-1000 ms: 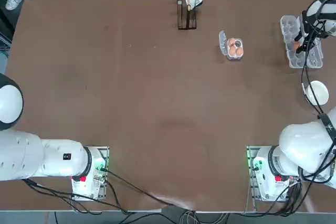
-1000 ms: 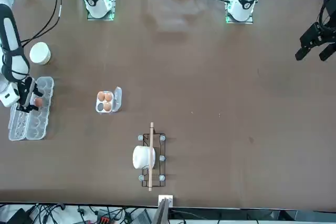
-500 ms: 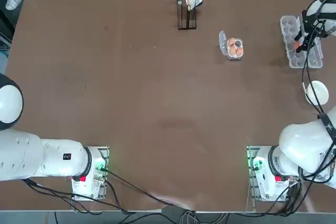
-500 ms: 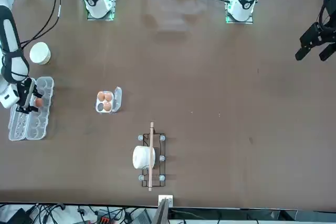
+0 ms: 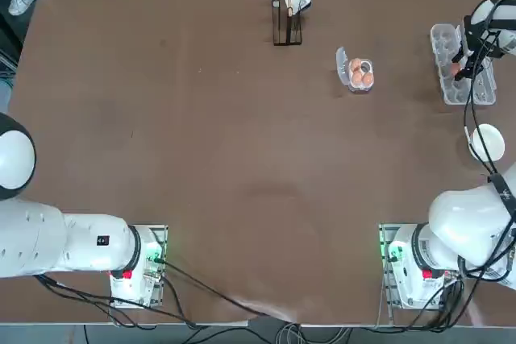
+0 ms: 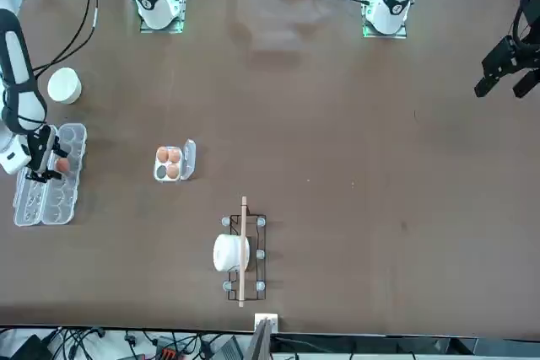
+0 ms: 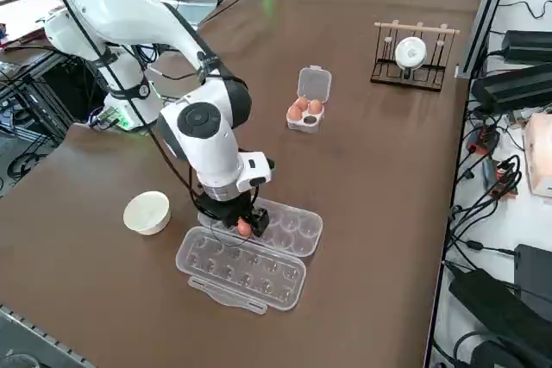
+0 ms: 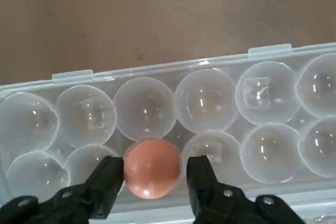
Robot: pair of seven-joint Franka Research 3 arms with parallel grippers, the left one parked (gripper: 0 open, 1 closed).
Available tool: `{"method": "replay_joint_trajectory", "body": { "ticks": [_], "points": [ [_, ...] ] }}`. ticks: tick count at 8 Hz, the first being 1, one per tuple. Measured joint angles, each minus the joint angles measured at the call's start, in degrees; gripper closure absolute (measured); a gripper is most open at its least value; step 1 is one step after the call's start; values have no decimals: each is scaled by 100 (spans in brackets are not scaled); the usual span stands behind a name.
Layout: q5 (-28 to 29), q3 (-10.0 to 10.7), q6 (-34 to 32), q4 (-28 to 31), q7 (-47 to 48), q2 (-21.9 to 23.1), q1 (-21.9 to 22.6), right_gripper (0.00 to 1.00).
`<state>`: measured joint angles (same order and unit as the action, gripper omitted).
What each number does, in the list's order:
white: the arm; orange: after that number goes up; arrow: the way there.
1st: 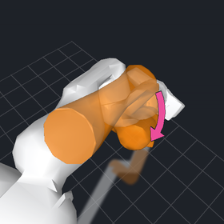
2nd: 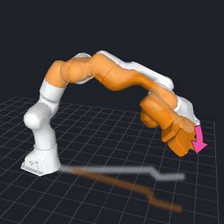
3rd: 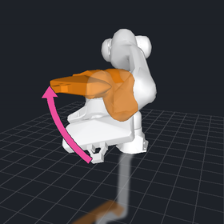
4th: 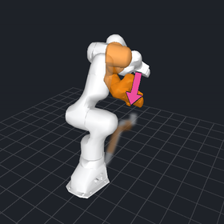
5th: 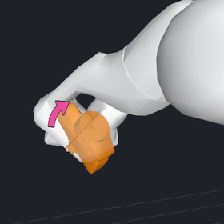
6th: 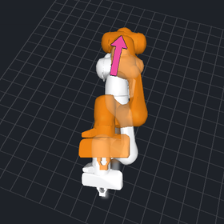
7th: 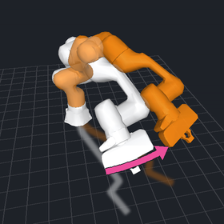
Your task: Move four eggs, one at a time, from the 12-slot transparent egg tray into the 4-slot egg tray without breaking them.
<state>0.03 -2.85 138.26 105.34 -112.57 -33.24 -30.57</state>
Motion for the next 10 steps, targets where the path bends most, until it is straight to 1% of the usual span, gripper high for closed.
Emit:
{"method": "replay_joint_trajectory", "body": {
  "ticks": [3, 4, 5, 10],
  "points": [
    [0, -6, -13, -2, -10, -1, 0, 30],
    [0, -16, -43, -7, -23, 3, 0, 34],
    [0, -18, -59, -11, -42, 9, 0, 35],
    [0, -21, -96, -18, -55, 24, -6, 40]
  ]
}}
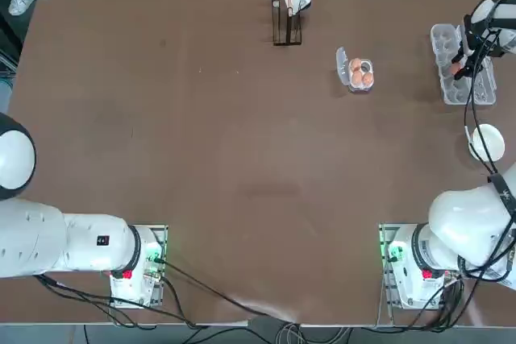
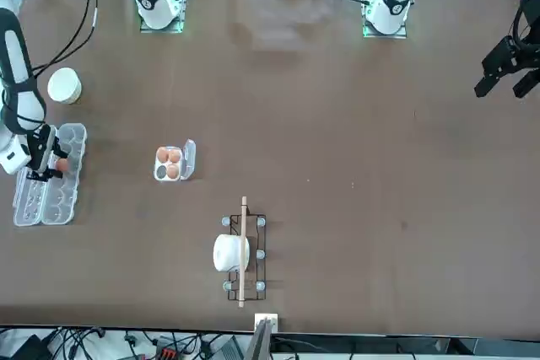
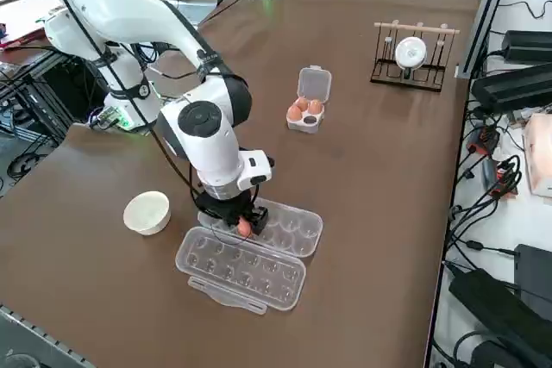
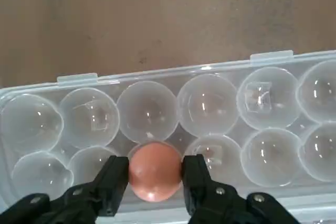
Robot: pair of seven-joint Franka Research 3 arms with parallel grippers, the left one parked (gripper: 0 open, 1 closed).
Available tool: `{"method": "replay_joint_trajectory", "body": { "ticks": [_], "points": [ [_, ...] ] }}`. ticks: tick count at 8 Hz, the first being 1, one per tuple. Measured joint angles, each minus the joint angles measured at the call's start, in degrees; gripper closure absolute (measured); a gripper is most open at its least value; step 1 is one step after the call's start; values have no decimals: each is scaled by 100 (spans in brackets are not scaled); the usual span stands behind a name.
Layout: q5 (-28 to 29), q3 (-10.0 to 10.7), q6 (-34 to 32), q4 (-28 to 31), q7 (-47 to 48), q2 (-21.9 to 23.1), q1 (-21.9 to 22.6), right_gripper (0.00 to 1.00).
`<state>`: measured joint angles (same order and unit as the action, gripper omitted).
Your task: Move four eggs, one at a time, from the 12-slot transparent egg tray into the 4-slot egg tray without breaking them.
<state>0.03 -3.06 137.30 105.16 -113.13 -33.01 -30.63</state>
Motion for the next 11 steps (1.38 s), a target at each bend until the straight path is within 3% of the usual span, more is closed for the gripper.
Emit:
{"method": "replay_joint_trajectory", "body": {
  "ticks": [11],
  "points": [
    [7, -32, -118, -60, -3, 182, -11, 42]
  ]
}}
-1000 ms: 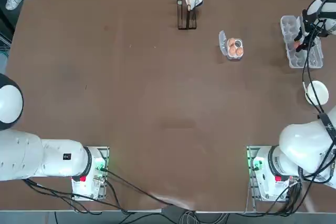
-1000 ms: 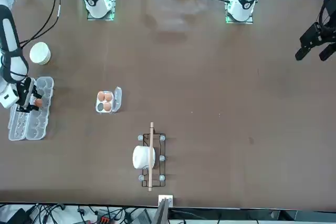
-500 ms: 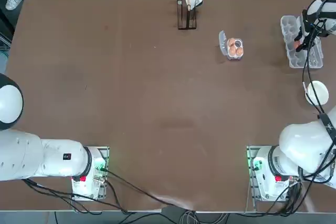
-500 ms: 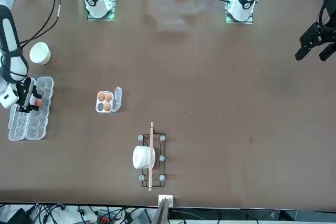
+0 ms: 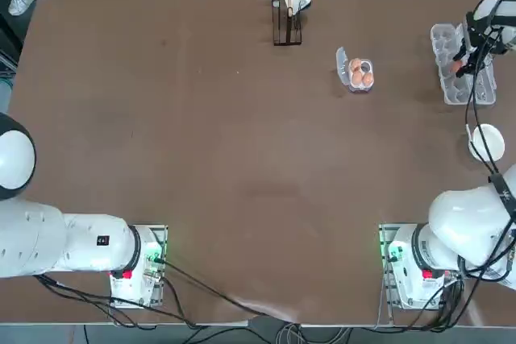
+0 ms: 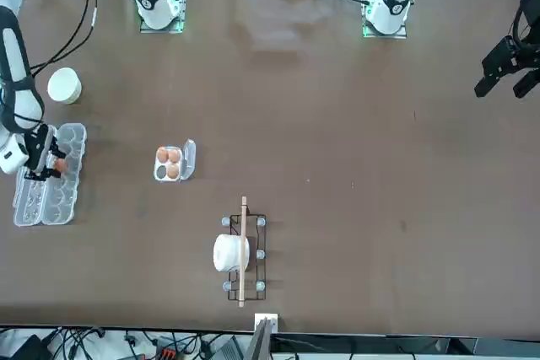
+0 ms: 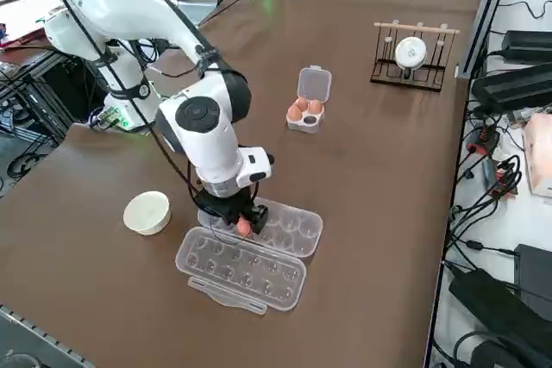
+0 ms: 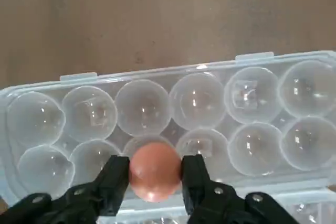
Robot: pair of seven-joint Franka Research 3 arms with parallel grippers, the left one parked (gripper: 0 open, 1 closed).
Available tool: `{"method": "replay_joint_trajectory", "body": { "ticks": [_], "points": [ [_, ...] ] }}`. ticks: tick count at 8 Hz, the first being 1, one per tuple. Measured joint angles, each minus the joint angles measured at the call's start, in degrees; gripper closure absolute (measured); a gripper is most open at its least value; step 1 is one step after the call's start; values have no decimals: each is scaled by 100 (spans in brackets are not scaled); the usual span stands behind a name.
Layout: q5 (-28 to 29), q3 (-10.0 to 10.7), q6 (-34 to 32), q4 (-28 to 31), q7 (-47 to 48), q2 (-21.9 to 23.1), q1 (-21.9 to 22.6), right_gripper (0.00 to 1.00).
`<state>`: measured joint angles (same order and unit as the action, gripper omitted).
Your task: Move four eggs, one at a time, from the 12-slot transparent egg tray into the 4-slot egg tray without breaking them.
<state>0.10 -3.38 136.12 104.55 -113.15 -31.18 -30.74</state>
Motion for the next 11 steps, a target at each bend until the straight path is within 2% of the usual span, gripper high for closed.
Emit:
{"method": "replay_joint_trajectory", "body": {
  "ticks": [2, 5, 8, 11],
  "points": [
    [7, -35, -186, -68, 8, 235, 6, 42],
    [18, -79, -897, -163, 547, 525, 90, 42],
    [24, -117, -1527, -182, 1870, 869, 586, 42],
    [25, -128, -1672, -182, 3209, 982, 1081, 42]
  ]
}}
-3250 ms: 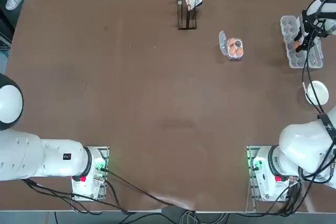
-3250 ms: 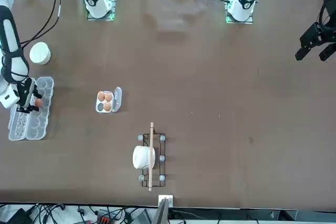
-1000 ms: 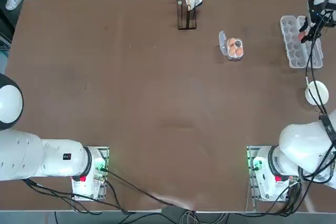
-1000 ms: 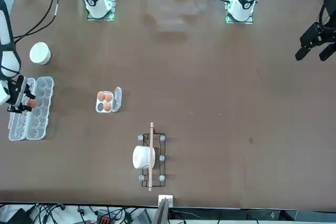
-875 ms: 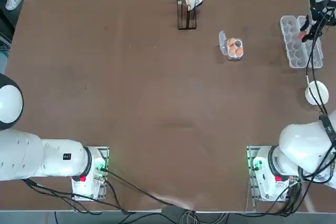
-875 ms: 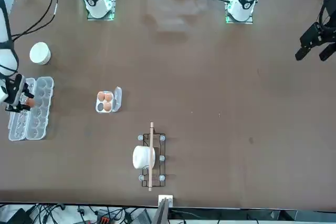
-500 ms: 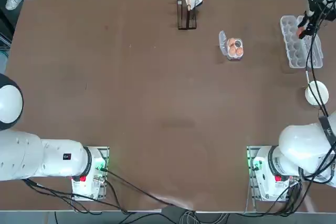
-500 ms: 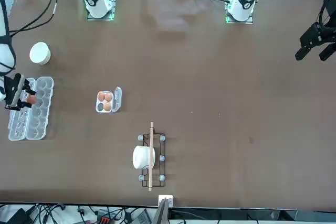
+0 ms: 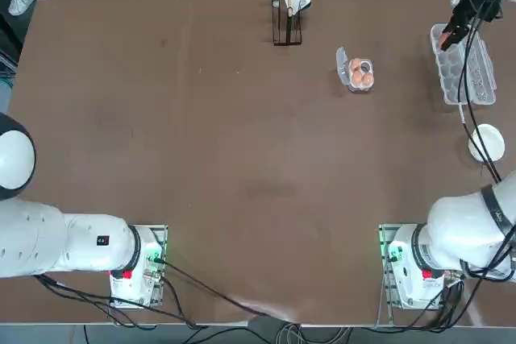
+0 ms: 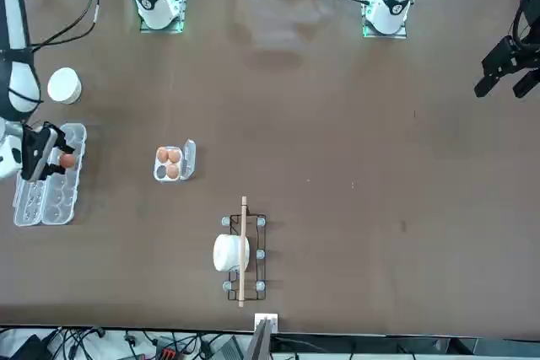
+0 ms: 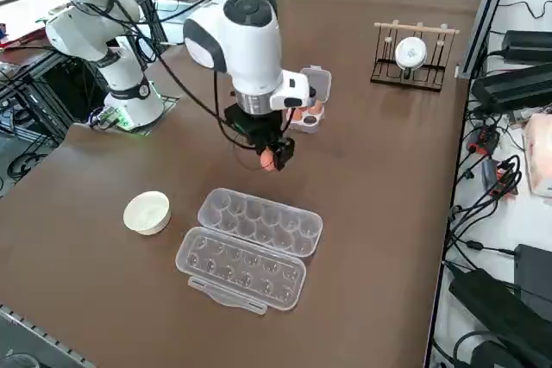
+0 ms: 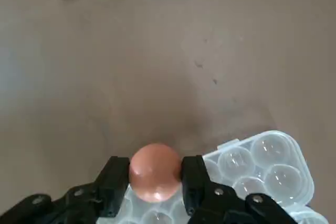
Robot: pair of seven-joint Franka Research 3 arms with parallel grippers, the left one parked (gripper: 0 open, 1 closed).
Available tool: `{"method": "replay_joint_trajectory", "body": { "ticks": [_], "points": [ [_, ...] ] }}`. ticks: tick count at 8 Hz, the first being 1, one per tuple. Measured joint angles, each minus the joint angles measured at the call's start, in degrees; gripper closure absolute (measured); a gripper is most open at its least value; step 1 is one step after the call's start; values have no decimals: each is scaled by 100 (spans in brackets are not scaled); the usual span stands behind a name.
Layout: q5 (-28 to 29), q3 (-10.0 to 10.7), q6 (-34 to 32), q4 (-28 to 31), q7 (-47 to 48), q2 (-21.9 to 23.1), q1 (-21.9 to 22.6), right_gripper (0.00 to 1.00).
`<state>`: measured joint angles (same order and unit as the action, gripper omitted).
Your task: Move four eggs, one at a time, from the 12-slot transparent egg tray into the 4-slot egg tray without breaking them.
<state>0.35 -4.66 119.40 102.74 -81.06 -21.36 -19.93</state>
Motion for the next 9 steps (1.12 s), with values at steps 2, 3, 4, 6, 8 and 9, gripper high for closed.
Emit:
{"method": "replay_joint_trajectory", "body": {
  "ticks": [2, 3, 4, 6, 8, 9],
  "points": [
    [3, -5, -4, 8, 1005, -1, 317, 42],
    [5, -8, -3, 9, 1608, -1, 506, 42],
    [6, -10, -2, 10, 2239, -2, 725, 42],
    [7, -15, 40, 10, 3362, -6, 1153, 42],
    [7, -17, 152, 29, 4204, -39, 1469, 42],
    [7, -17, 227, 38, 4488, -83, 1579, 42]
  ]
}}
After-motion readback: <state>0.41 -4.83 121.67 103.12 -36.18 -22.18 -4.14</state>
